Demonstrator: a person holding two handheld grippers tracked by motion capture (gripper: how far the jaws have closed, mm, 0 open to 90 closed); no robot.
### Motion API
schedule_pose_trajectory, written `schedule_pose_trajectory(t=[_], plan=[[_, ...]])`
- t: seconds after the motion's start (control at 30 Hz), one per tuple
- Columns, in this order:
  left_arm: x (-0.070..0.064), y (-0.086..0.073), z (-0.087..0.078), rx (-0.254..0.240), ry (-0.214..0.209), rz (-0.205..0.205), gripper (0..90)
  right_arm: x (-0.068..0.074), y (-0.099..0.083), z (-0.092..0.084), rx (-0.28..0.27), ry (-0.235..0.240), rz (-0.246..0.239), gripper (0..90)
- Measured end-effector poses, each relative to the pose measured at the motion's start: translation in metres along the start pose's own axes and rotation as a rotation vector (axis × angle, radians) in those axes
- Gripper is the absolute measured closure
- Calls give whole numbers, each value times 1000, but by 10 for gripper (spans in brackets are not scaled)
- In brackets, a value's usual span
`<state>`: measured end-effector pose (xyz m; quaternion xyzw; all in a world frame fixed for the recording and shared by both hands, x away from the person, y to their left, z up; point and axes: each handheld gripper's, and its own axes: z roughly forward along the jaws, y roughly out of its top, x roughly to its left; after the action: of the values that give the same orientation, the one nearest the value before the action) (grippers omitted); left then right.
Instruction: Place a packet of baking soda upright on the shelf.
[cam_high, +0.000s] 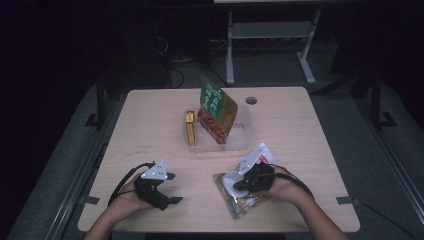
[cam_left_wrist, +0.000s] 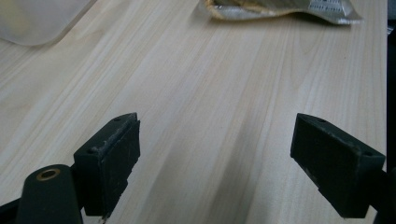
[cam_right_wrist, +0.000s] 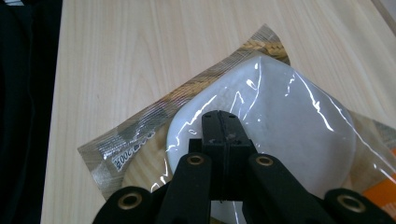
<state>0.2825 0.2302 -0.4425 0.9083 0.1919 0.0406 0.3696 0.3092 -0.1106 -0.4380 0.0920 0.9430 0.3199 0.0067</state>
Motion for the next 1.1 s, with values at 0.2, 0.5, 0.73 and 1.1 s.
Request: schedule_pose_trajectory(t=[0.2, 0.5, 0.73, 1.1], plan=[[1, 0, 0, 7, 0, 8, 154, 11, 21, 17, -10, -2, -59, 900], [0, 0, 0, -8, 2, 1, 154, 25, 51, 42, -40, -24, -97, 900], [0, 2, -3, -25, -7, 5, 154, 21, 46, 25, -107, -43, -57, 869], [-7, 31, 2, -90, -44, 24, 152, 11, 5, -33, -236, -120, 186, 564]])
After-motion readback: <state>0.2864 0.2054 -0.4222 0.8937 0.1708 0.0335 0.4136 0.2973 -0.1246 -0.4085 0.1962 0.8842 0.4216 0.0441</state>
